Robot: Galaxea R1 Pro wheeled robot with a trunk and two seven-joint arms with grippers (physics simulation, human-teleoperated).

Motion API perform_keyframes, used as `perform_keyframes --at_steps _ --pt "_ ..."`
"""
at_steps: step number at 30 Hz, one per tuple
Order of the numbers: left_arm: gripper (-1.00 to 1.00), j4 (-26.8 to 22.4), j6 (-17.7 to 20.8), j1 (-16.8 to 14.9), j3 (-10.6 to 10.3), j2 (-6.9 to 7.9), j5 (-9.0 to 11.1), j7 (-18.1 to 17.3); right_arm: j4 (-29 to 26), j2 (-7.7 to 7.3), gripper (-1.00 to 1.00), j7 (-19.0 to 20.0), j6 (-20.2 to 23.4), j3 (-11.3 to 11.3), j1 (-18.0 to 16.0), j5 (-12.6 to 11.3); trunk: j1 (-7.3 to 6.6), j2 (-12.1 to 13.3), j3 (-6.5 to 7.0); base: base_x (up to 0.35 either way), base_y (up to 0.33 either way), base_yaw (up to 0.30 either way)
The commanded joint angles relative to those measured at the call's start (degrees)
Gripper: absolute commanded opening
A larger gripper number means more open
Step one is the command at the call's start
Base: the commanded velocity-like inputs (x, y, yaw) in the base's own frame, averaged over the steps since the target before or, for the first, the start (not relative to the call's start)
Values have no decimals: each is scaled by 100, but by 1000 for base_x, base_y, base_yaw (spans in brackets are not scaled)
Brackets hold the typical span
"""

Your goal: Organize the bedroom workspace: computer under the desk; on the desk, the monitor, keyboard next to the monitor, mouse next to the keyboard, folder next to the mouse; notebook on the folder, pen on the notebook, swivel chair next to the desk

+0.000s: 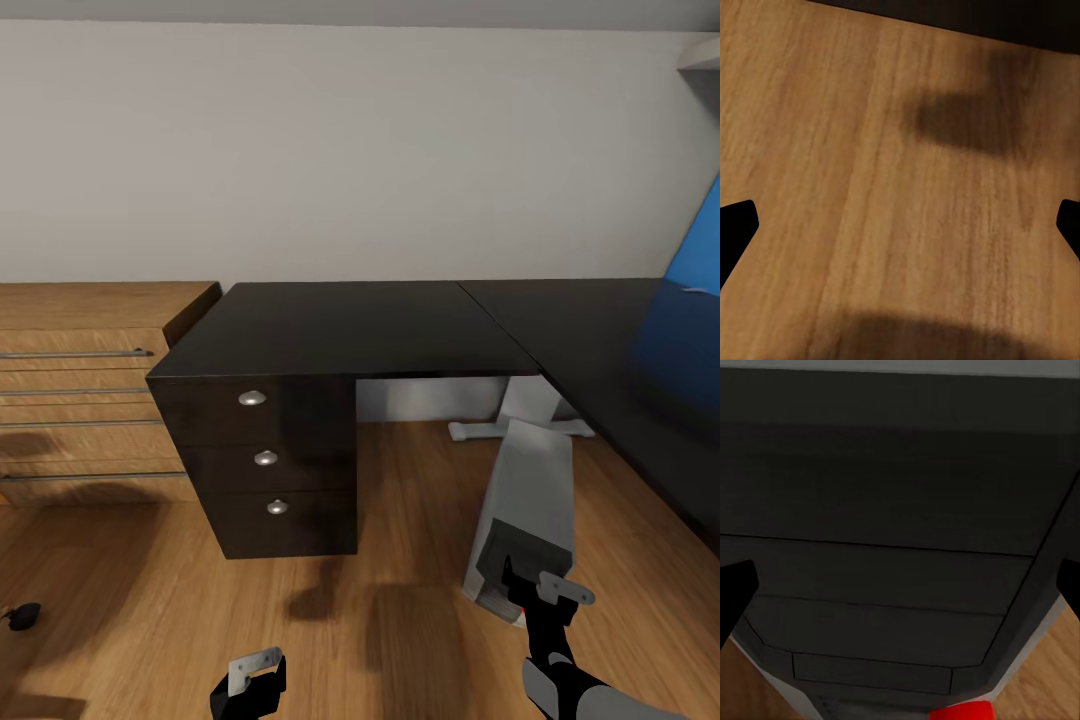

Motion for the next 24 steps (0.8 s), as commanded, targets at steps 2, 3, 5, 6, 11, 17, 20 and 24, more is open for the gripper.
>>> perform_keyframes --at_steps 2,3,5,6,11,17,20,24 --pt "100 3 -20 -2 -14 0 43 11 -3 0 100 -33 -5 106 -5 12 -1 -2 -4 0 0 0" --pt "100 3 -20 -2 -14 0 43 11 -3 0 100 -33 -5 106 -5 12 -1 -2 -4 0 0 0" --pt "100 3 -20 -2 -14 0 43 11 -3 -1 100 -33 -5 107 -5 12 -1 -2 -4 0 0 0" --pt "100 3 -20 -2 -14 0 43 10 -3 -1 100 -33 -5 107 -5 12 -1 -2 -4 0 0 0" --pt "100 3 -20 -2 -14 0 43 10 -3 0 100 -33 -5 107 -5 12 -1 -2 -4 0 0 0" --pt "100 5 -20 -2 -14 0 43 10 -3 -6 100 -33 -5 107 -5 12 -1 -2 -4 28 0 0" --pt "100 9 -20 -2 -14 0 43 10 -3 -4 100 -33 -5 106 -5 12 -1 -2 -4 107 0 0" --pt "100 12 -20 -2 -14 0 43 10 -3 -3 100 -33 -5 107 -5 12 -1 -2 -4 137 0 0"
